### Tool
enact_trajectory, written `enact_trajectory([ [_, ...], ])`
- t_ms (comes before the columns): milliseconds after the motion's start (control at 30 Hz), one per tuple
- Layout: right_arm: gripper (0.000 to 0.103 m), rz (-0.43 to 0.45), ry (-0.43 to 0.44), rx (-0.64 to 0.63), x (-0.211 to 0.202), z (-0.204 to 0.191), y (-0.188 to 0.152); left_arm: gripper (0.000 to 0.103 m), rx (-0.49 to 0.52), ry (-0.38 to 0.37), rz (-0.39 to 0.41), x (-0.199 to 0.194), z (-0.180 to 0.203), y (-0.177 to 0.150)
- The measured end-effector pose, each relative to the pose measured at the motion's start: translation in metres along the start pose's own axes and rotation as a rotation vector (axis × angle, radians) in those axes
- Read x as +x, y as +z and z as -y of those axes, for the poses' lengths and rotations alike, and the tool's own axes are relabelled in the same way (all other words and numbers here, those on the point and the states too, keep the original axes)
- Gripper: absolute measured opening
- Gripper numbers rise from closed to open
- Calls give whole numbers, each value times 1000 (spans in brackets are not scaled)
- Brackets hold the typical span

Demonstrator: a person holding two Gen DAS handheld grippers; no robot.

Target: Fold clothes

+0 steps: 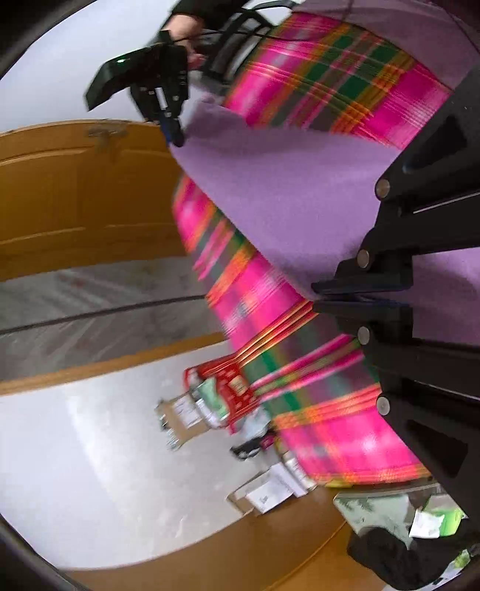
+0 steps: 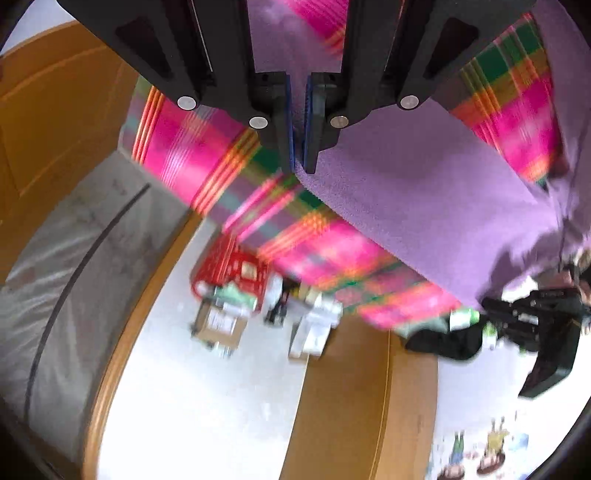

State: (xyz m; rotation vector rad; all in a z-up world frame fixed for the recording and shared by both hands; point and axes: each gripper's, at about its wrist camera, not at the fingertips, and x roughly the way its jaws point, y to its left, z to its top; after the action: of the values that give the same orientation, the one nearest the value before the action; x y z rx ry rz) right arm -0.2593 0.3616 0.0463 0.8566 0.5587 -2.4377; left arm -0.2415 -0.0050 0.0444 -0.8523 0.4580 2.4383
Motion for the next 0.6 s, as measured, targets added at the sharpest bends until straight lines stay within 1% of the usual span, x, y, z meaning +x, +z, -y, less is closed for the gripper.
enact_trajectory([
  [100,4,75,-16,10,-28,-9,7,3,-21,1,62,-31,-6,5],
  [200,4,96,-40,1,-60,-25,5,3,-10,-14,108,-59,-3,6],
  [267,4,109,-62,-12,-85,-38,3,3,15,-24,133,-76,3,5],
  [367,4,118,-106,-50,-135,-61,-2,3,55,-56,167,-105,14,1],
  [467,4,114,-131,-79,-169,-73,1,3,79,-88,196,-124,22,-1],
  [533,4,98,-129,-71,-173,-72,10,4,78,-108,203,-129,24,-1],
  [567,4,84,-129,-65,-169,-69,13,4,78,-101,192,-121,24,0],
  [600,4,54,-122,-50,-154,-62,16,4,77,-93,180,-112,23,1],
])
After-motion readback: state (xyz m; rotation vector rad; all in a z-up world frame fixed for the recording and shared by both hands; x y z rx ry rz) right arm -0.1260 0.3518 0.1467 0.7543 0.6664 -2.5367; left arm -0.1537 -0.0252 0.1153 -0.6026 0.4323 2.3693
